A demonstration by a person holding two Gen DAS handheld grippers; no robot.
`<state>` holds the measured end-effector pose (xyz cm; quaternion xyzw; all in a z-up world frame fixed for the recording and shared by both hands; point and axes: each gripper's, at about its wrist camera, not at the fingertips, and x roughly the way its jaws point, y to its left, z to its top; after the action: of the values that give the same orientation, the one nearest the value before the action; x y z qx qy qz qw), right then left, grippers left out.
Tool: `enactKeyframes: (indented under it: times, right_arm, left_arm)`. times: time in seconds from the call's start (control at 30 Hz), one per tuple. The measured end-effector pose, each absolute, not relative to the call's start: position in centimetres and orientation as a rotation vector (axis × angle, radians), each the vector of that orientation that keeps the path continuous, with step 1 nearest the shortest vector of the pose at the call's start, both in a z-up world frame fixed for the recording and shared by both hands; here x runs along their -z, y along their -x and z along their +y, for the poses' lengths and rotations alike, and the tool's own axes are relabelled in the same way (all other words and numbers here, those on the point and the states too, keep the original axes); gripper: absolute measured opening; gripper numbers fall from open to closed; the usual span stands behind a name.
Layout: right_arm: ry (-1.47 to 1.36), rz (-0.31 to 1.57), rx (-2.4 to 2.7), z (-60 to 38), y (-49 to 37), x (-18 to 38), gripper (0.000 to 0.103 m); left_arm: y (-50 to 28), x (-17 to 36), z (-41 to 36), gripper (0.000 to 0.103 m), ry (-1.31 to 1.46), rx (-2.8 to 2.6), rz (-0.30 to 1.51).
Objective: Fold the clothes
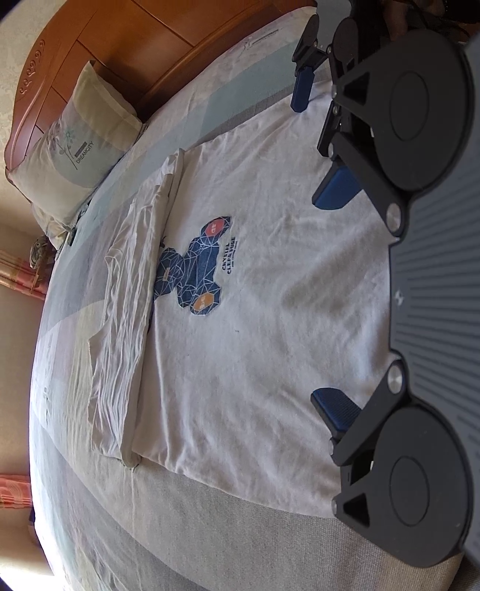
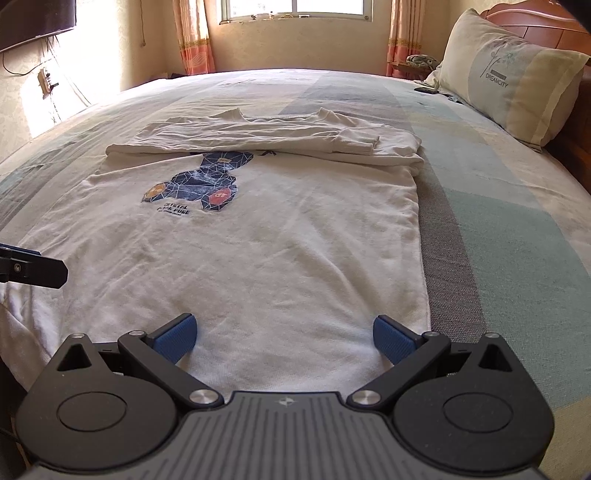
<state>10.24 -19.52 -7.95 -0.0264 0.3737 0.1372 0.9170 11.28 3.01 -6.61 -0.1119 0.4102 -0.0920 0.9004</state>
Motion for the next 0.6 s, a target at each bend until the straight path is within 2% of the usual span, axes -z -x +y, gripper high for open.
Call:
enactKeyframes:
  times: [0.13,0.4,0.6]
  right_arm:
    - [-0.052,0.779,-0.308,-20.8,-10.9,7.5,0.103]
    - [-0.532,0.855,-0.356,-26.3,-14.7,6.2,0.103]
    - [-0.594,0.819,-0.381,-27.3,-19.3,3.3,0.103]
  left_arm:
    - [-12.7,5.6,3.4,0.102,0.21,0.208,0.809]
    - [-18.8,5.0,4.8,0.102,0.187,0.26,0.738]
    - [-23.6,6.2,5.8,0.102,0.209,0.299,0.723]
